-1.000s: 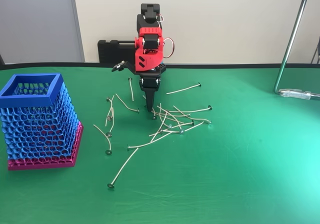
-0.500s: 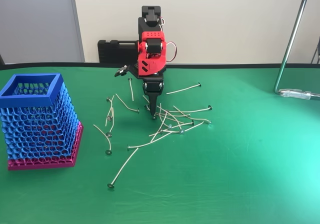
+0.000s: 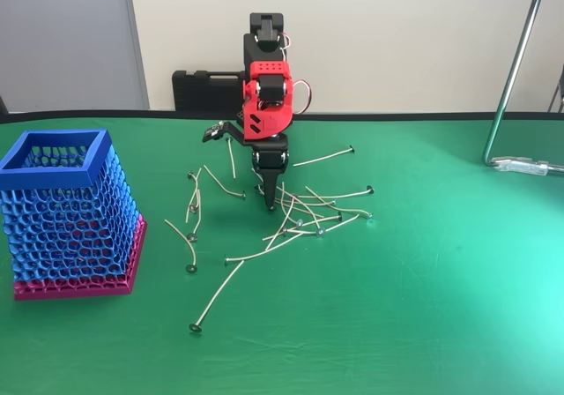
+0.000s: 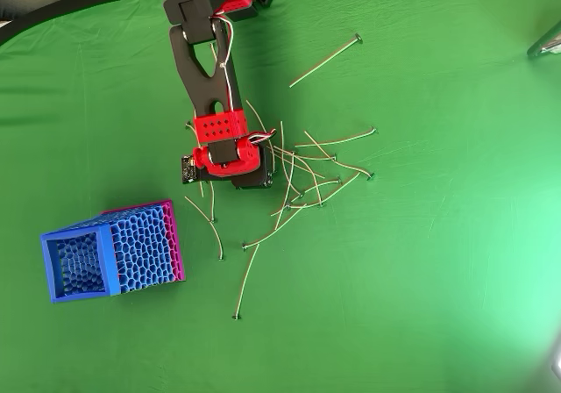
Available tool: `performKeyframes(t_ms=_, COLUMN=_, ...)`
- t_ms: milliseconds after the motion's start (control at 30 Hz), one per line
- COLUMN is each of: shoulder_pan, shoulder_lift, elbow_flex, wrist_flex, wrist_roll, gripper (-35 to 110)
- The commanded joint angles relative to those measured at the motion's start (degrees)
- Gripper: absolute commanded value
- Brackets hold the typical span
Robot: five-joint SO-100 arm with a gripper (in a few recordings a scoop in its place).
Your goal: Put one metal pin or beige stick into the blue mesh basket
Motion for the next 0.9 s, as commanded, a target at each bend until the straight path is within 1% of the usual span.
performKeyframes(t_ms=0, shoulder_pan=-0.70, shoulder_lift=0.18, elbow_flex=-2.20, wrist_flex=-0.35, wrist_roll=-0.53, gripper=16)
performKeyframes(t_ms=567, shoulder_pan=-1.14, shoulder_lift=-1.67, elbow_flex=-2.99, wrist_flex=-0.35, wrist_roll=-1.67, gripper=15)
performKeyframes(t_ms=867, shoulder_pan=-1.05, shoulder_lift=-2.02, elbow_flex=-3.25, wrist_flex=-0.35, wrist_roll=-1.58, gripper=9)
